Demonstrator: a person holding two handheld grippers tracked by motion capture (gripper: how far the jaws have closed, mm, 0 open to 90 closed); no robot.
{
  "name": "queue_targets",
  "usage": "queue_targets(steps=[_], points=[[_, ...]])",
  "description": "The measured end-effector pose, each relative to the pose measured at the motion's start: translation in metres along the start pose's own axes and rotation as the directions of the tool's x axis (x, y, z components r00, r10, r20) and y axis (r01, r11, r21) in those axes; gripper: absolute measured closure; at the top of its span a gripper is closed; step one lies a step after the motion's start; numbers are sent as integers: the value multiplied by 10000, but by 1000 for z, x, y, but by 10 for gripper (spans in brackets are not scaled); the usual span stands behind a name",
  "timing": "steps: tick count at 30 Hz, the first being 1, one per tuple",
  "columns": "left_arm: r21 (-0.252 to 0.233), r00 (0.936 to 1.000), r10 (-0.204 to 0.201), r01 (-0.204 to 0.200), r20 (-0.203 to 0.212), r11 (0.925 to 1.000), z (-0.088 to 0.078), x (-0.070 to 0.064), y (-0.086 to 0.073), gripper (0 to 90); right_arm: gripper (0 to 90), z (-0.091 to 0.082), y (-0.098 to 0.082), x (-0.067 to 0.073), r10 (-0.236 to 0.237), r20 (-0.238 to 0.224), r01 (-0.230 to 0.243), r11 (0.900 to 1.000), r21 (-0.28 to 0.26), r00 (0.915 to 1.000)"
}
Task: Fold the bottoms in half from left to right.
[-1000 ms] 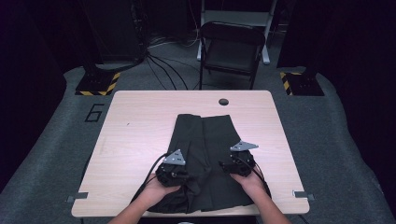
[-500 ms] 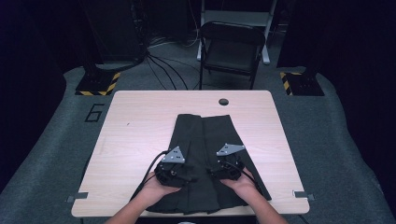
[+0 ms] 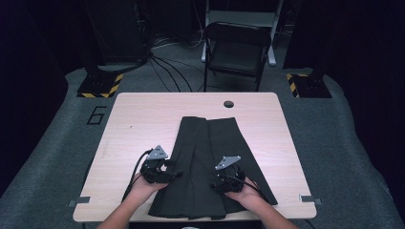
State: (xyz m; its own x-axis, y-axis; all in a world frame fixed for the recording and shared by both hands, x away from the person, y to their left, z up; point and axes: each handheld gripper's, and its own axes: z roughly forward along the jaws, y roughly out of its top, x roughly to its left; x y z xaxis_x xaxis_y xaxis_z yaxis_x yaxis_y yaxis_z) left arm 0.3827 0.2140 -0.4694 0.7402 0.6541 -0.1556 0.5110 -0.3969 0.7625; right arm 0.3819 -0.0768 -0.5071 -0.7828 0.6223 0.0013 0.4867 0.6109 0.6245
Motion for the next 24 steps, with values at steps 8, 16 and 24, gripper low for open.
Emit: queue_targets(steps=[8, 16, 24], points=[[349, 9974, -318, 342, -646, 9988, 10, 21, -14, 385, 289, -2, -10, 2, -25, 43, 26, 9995, -304, 10000], [442, 9915, -803, 852, -1020, 9954, 25, 31, -21, 371, 283, -4, -15, 2, 148, 93, -142, 9978, -641, 9998], [639, 9906, -1006, 1068, -929, 9922, 39, 32, -24, 355, 274, -19, -10, -1, 276, 595, -211, 9941, -1061, 9978]])
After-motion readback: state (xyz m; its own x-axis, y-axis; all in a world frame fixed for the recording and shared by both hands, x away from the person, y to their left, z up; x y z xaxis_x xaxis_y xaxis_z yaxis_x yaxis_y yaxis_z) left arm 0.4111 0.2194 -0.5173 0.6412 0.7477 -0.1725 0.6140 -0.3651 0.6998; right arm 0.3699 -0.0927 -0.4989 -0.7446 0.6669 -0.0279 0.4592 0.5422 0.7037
